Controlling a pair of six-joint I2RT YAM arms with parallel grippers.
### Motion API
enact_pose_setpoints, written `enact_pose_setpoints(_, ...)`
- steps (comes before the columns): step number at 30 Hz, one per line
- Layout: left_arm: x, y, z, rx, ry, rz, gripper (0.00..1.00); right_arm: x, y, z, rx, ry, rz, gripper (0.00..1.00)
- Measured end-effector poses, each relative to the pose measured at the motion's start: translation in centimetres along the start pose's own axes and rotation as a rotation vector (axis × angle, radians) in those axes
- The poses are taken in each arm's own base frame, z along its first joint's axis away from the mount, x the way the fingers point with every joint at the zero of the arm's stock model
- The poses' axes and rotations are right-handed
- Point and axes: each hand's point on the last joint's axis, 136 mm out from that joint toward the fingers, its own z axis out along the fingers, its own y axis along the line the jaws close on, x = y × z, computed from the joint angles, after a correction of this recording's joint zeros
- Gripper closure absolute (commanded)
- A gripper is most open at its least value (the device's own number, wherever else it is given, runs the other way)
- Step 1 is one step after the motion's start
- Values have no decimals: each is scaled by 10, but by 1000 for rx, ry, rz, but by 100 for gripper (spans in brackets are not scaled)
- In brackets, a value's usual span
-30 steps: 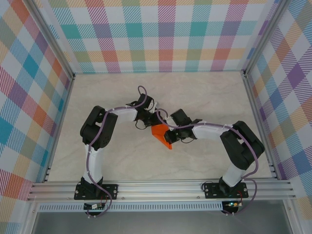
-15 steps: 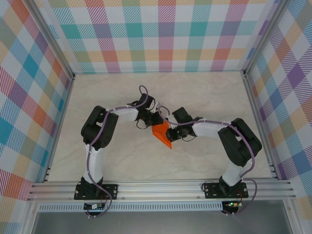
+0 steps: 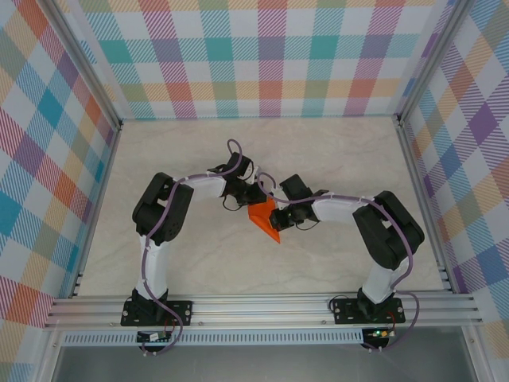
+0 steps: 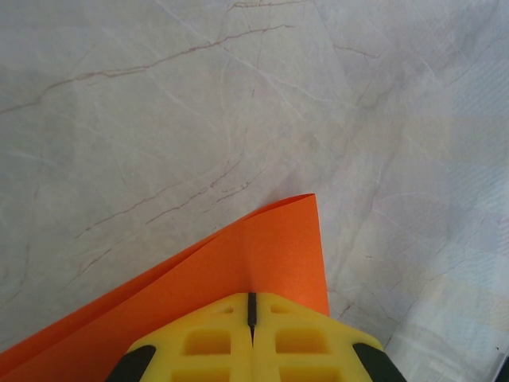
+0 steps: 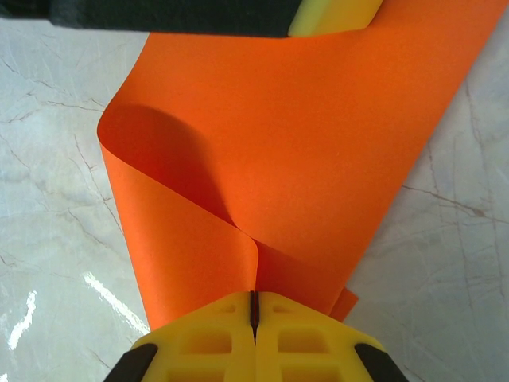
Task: Fold a paper plane with a square sheet of paper (fold left side to right side)
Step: Third fold the triangle at the center of the table.
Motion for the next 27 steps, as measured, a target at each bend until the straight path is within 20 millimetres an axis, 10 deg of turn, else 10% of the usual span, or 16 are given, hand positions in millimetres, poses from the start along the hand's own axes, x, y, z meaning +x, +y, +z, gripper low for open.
enact_pose_setpoints(19,0,0,0,-2,2,-1,95,2,-2,2,6,15,5,100)
enact_pose_setpoints(27,0,1,-7,-29,16,17,77,3,-1,3,-2,23,3,100)
